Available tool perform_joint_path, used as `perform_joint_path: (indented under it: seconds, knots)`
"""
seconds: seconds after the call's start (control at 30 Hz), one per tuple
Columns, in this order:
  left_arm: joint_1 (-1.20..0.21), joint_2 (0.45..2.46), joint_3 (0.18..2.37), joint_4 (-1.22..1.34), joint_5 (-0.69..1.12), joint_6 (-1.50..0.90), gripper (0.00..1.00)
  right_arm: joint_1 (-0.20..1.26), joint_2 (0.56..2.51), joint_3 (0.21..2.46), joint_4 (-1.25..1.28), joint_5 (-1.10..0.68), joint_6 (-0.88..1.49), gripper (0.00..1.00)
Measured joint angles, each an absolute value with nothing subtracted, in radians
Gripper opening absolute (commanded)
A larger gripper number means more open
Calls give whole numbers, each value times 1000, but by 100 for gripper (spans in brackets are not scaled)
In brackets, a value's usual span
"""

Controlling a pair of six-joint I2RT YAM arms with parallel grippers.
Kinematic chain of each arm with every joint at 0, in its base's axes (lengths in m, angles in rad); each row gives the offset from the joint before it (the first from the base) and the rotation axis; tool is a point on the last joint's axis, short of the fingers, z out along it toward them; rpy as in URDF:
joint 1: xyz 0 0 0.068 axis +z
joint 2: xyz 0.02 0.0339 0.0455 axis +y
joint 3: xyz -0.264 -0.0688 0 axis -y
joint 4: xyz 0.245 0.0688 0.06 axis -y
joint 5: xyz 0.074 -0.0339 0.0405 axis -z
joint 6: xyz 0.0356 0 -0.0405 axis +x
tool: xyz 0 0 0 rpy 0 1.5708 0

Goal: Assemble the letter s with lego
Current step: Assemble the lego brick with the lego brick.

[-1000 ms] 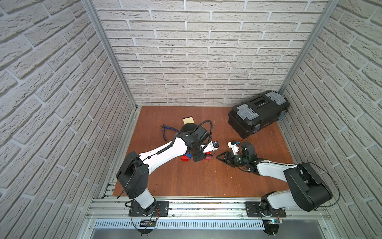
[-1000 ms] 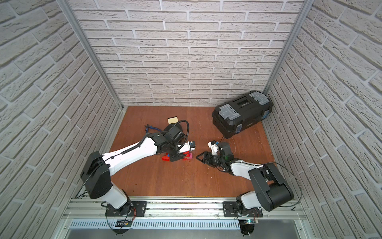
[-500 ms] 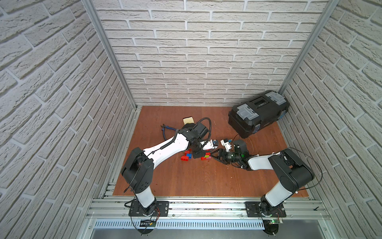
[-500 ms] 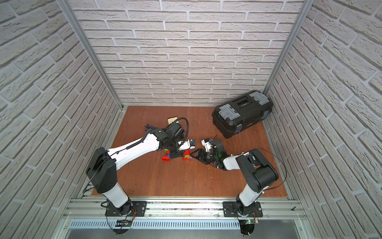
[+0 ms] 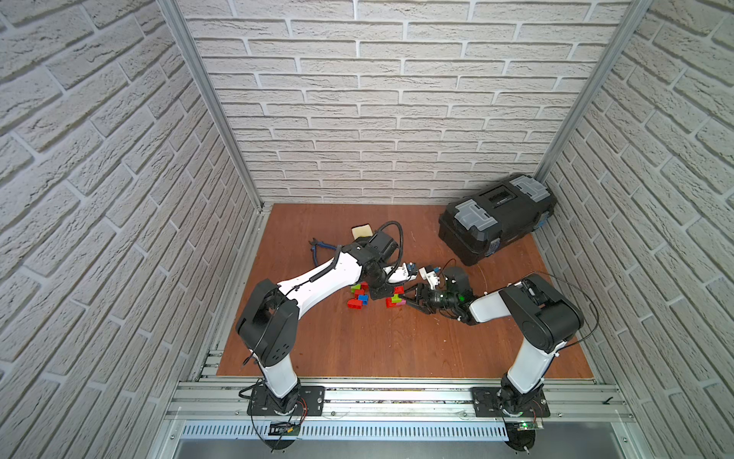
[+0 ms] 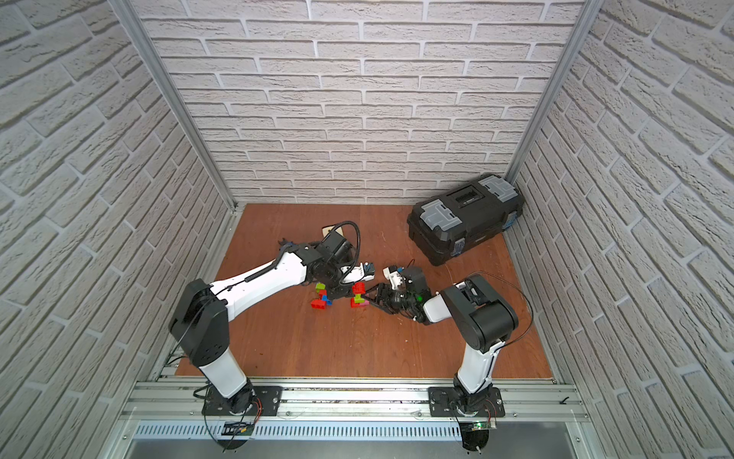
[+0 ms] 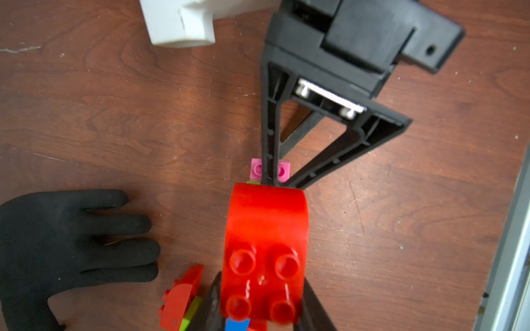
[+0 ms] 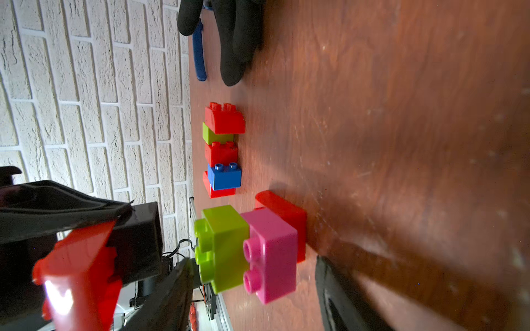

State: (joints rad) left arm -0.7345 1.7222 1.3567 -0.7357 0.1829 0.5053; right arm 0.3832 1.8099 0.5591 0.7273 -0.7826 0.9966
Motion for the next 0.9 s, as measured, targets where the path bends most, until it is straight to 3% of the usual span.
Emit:
perform_joint_path:
  seconds: [0.9]
  knots:
    - [-718, 1782, 1357, -696, 210, 505, 19, 376, 1859, 560, 797, -818, 988, 63]
